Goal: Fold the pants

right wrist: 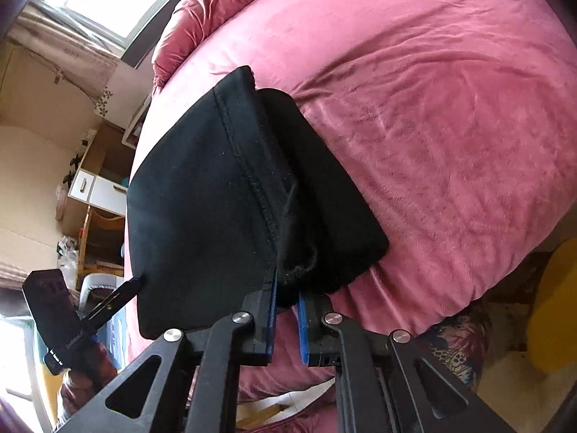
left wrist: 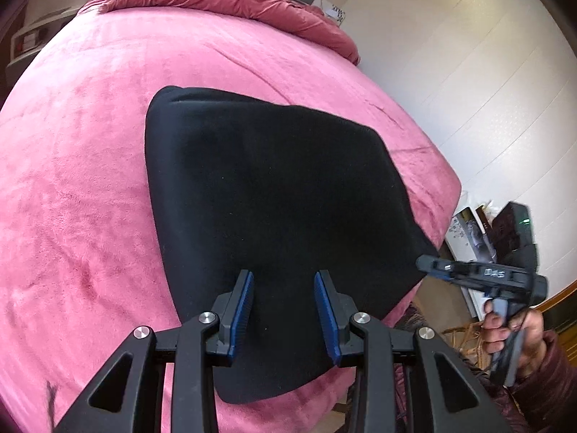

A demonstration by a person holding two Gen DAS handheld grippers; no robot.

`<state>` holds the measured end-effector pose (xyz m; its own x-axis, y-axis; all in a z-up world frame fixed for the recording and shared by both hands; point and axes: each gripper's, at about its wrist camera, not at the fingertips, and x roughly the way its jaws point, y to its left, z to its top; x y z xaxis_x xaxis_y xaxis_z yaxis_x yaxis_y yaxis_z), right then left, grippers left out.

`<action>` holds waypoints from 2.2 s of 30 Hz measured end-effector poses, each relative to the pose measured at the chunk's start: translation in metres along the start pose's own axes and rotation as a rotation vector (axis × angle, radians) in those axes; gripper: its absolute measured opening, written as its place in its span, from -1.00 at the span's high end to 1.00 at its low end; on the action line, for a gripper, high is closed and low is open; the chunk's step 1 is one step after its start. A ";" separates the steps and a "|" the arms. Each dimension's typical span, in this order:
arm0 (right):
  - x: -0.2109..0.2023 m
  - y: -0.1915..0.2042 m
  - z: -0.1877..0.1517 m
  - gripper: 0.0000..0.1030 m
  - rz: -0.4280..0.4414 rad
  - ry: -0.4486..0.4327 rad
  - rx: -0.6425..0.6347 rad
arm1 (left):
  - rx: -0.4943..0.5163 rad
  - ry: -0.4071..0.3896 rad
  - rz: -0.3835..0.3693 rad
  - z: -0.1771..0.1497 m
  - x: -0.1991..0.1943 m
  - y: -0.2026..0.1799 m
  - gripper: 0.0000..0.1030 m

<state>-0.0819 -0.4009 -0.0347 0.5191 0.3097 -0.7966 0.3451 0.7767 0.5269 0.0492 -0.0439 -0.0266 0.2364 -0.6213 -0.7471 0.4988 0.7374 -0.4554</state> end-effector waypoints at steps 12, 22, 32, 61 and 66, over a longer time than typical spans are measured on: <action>-0.013 0.079 0.040 0.28 -0.078 -0.134 -0.315 | -0.010 -0.148 0.102 0.032 -0.023 0.004 0.31; 0.056 0.106 0.063 0.26 -0.253 -0.090 -0.432 | 0.052 -0.098 0.368 0.055 0.015 -0.011 0.26; 0.084 0.083 0.072 0.32 -0.281 -0.065 -0.433 | 0.116 -0.028 0.455 0.056 0.061 -0.017 0.10; 0.062 0.040 0.084 -0.54 -0.208 -0.014 -0.342 | -0.059 -0.112 0.366 0.024 -0.005 0.031 -0.40; 0.064 0.032 0.087 -0.61 -0.172 0.001 -0.311 | -0.215 -0.109 0.245 0.005 -0.020 0.071 -0.46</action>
<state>0.0304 -0.4043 -0.0435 0.4735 0.1600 -0.8662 0.1732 0.9473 0.2696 0.0841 0.0197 -0.0423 0.4209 -0.4353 -0.7958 0.2316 0.8998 -0.3697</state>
